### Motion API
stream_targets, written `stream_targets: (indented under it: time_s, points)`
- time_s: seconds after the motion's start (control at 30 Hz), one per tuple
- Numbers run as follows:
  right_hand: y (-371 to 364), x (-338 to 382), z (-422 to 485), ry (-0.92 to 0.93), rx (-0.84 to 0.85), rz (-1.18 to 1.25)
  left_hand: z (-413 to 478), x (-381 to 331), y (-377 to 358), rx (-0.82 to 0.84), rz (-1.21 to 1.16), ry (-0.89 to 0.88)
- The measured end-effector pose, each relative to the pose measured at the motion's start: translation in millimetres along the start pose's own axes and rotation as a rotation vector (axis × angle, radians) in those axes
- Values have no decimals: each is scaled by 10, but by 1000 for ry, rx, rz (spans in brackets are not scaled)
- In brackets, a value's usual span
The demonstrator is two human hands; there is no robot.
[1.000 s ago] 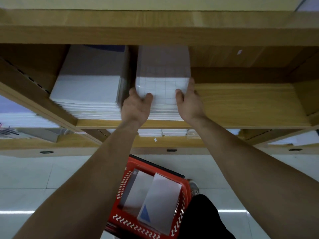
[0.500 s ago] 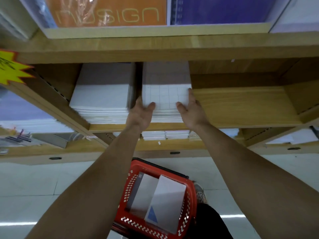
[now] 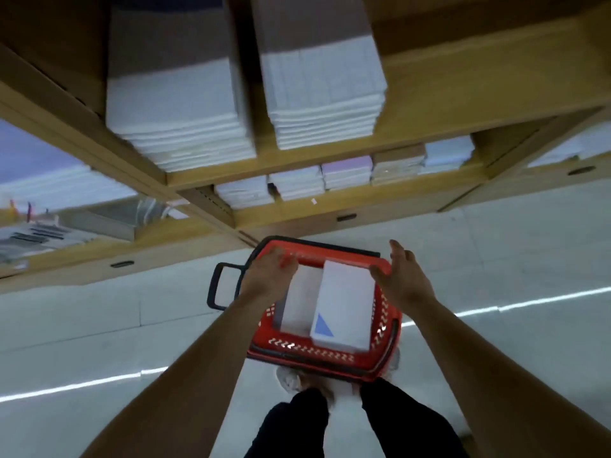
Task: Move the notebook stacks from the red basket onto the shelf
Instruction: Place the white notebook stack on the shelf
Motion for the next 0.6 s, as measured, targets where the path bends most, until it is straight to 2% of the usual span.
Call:
stream_targets:
  time_s: [0.1,0.33,0.5,0.6]
  points:
    - [-313,-303,179,-62,42,65,30,253,-506,113,98,36]
    - [-1473,-1081,916,-172,73,0,333,1162,-1862,165,18,159]
    - [-2337,-1571,1280,-258,94,-14,551,1733,-2636,188,22,156]
    - [-2718,-1645,1434,-210,94,74,663,1925,-2973,212,-3,160]
Point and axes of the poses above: each hand's wrist, its own z-axis towards the middle knuckle, its own y-axis out of the back of the hand, x = y × z, the point moved 1 cm from there along z, towards the middle knuckle, and after that the axes turned 15 degrees about -y, right-handed, at the moved point
